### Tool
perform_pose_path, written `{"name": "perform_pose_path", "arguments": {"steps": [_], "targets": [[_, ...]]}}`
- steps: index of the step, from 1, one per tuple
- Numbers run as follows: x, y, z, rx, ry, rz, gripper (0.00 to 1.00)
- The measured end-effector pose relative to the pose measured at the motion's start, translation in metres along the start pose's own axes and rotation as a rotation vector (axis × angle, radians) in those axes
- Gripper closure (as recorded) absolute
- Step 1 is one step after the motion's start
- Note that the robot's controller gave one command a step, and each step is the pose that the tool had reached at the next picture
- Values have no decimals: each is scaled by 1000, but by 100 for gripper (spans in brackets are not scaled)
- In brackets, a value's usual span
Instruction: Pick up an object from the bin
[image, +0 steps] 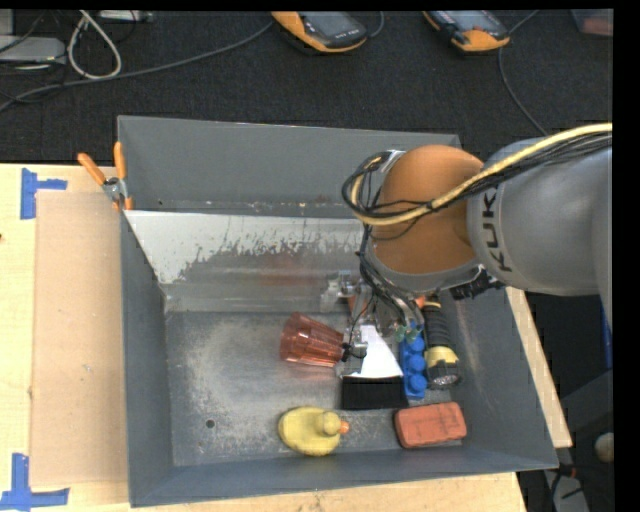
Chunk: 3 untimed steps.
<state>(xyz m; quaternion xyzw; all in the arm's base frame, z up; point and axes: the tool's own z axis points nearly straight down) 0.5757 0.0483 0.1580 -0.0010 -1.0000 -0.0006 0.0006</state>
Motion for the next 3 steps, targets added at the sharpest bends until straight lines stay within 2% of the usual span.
{"name": "perform_pose_path", "arguments": {"steps": [1,2,3], "targets": [[0,0,0,0,0,0,0],[-5,18,53,-1,1,27,0],[-27,8,71,-1,-8,25,0]]}}
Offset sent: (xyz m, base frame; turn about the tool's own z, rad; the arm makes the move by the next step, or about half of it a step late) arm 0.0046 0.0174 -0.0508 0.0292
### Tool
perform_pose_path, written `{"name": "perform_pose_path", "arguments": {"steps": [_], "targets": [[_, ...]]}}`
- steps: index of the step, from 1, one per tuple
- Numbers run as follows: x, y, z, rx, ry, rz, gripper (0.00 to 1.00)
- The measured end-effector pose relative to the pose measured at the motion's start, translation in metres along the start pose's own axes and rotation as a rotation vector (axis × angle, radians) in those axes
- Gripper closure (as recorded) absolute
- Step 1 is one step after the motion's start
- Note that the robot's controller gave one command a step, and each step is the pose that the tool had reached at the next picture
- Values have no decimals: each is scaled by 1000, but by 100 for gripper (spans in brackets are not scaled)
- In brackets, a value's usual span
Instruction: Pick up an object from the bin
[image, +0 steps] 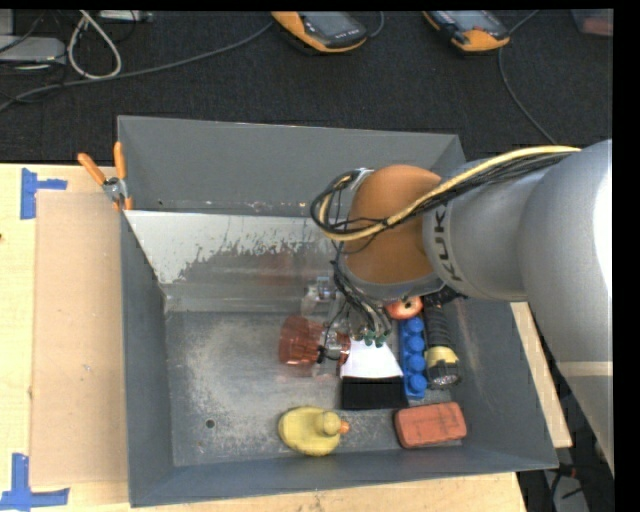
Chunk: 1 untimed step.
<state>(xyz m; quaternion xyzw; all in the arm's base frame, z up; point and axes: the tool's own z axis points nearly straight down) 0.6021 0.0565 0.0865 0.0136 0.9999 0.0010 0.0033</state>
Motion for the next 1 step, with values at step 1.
{"name": "perform_pose_path", "arguments": {"steps": [1], "targets": [[-4,0,14,-2,7,43,0]]}}
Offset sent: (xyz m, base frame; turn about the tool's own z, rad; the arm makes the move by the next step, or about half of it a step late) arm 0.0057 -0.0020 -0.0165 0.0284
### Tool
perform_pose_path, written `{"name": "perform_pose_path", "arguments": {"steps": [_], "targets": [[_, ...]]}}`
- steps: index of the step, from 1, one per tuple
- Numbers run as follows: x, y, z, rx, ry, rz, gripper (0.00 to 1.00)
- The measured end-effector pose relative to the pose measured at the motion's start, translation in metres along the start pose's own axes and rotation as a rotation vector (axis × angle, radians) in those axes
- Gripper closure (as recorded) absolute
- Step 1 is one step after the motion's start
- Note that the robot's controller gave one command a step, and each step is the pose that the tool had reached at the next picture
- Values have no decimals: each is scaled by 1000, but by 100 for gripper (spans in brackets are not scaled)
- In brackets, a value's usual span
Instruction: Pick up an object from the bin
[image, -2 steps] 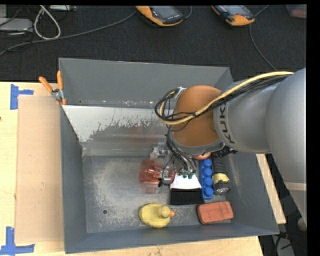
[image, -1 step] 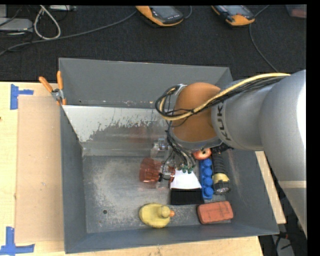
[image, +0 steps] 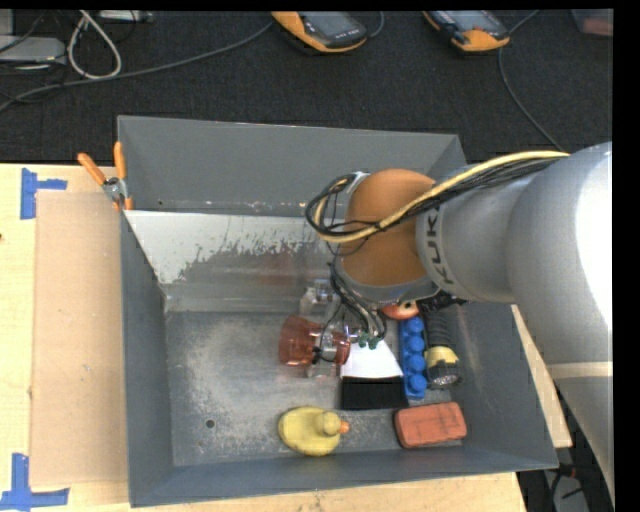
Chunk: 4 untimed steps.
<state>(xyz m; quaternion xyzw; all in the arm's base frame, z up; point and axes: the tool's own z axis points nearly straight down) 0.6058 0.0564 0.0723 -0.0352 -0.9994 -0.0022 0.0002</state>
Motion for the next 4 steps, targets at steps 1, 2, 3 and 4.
{"name": "perform_pose_path", "arguments": {"steps": [1,2,3,4], "targets": [[-2,0,8,0,-2,1,0],[7,-9,-16,1,8,-13,0],[5,-15,-51,0,-3,-62,0],[8,-20,-19,1,2,7,0]]}}
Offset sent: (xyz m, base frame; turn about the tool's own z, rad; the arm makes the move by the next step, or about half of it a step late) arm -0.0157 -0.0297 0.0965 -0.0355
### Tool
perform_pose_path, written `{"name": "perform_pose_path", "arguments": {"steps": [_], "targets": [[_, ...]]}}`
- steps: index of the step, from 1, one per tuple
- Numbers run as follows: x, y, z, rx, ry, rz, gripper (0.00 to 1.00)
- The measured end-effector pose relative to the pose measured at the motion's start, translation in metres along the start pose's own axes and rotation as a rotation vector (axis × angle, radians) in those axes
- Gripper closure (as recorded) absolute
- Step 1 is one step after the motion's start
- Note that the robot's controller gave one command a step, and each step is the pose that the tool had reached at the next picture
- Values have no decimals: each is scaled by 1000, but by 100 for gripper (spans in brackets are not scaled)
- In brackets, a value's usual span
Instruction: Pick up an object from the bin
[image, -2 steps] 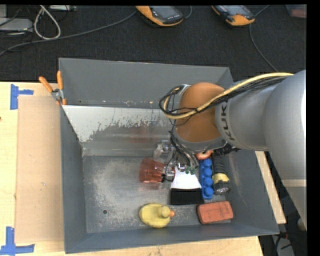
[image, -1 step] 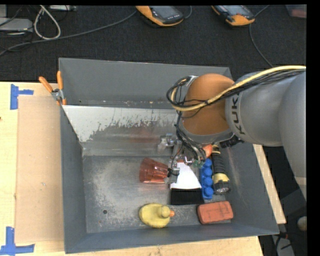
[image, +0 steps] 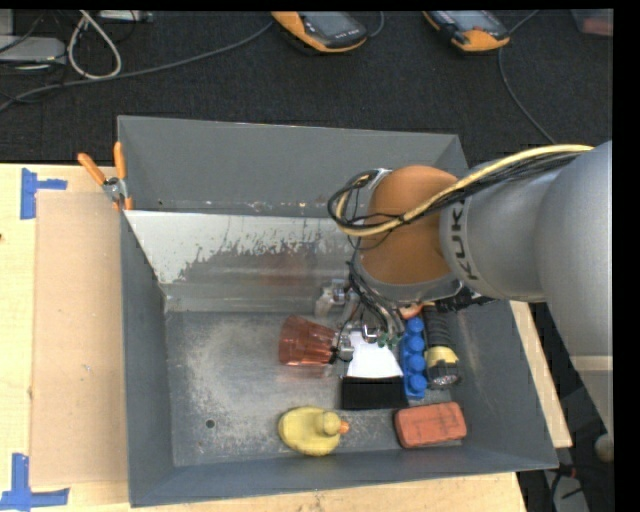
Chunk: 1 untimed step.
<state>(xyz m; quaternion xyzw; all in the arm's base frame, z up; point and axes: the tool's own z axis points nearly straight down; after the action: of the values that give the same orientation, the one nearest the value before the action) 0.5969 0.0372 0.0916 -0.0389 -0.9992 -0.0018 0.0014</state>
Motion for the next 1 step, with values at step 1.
{"name": "perform_pose_path", "arguments": {"steps": [1], "targets": [[11,19,11,0,-2,-49,0]]}}
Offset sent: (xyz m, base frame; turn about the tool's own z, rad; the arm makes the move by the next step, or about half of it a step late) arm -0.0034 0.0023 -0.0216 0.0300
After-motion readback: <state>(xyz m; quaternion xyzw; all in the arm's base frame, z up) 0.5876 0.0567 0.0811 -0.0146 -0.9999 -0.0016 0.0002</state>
